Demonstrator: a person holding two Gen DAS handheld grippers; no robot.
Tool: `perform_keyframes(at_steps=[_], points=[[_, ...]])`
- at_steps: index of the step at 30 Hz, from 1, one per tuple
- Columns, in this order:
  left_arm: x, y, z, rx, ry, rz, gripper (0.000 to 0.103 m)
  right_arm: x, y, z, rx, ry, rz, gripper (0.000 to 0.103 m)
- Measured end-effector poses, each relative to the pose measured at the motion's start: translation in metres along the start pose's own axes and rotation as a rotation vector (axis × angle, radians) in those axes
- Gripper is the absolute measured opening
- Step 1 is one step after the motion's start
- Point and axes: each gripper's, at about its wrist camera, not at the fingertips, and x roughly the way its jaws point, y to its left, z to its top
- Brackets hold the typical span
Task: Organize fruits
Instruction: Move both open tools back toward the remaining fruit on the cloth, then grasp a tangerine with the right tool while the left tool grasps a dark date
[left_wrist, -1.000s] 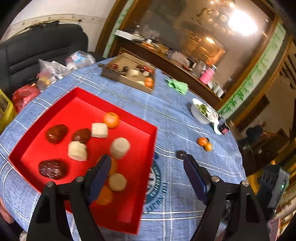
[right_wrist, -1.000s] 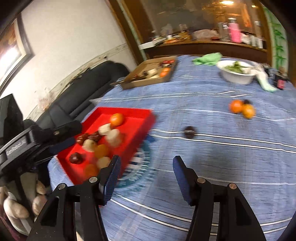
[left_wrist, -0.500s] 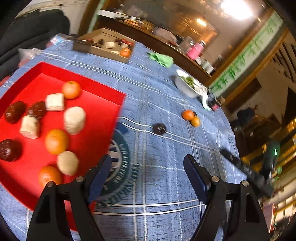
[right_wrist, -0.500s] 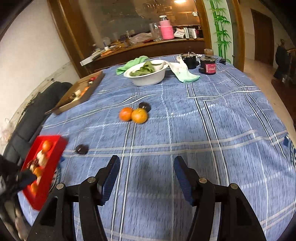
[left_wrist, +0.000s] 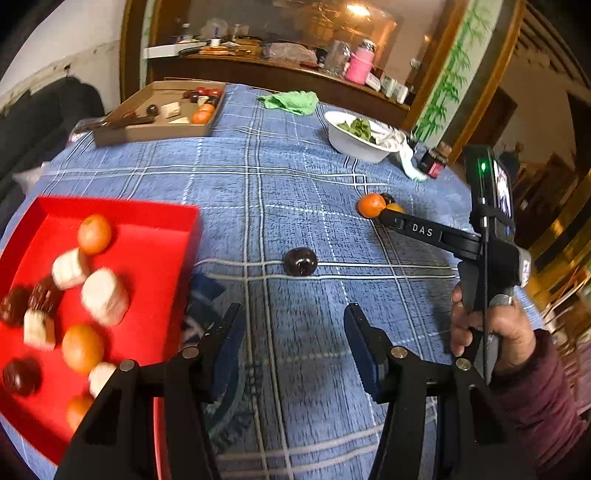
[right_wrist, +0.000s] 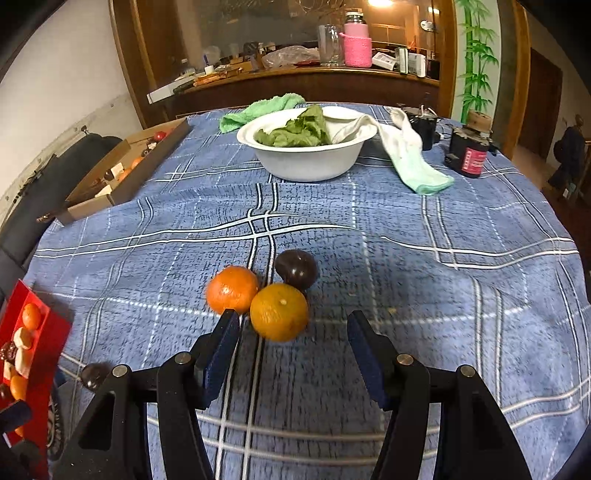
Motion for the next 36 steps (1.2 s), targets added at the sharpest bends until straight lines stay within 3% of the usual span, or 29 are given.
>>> perform_keyframes(at_steps=[4, 10, 18, 19, 20, 21, 22, 29, 36], points=[[0.029, -0.005, 0.012, 0.013, 0.033, 0.017, 0.054, 0.007, 0.000, 0.001, -0.005, -0.006, 0.032, 0.061], [0.065, 0.000, 0.026, -0.028, 0.073, 0.015, 0.054, 0.006, 0.002, -0.002, -0.048, 0.010, 0.054, 0.048], [0.081, -0.022, 0.031, 0.117, 0.038, 0.145, 0.054, 0.006, 0.002, -0.002, -0.071, 0.007, 0.057, 0.045], [0.080, -0.023, 0.030, 0.131, 0.036, 0.150, 0.049, 0.006, 0.001, -0.001, -0.068, 0.007, 0.061, 0.045], [0.079, -0.024, 0.028, 0.137, 0.030, 0.158, 0.042, 0.006, 0.001, -0.001, -0.064, 0.007, 0.064, 0.045], [0.077, -0.022, 0.028, 0.133, 0.029, 0.150, 0.026, 0.006, 0.000, -0.001, -0.062, 0.006, 0.064, 0.040], [0.074, -0.020, 0.029, 0.119, 0.031, 0.126, 0.024, 0.006, 0.000, -0.001, -0.061, 0.007, 0.060, 0.034], [0.028, -0.001, 0.028, -0.009, -0.057, 0.039, 0.024, 0.001, -0.004, -0.002, -0.023, 0.028, 0.074, 0.033], [-0.010, 0.025, 0.020, -0.076, -0.103, 0.037, 0.024, -0.015, 0.000, -0.004, -0.011, -0.007, 0.080, 0.033]])
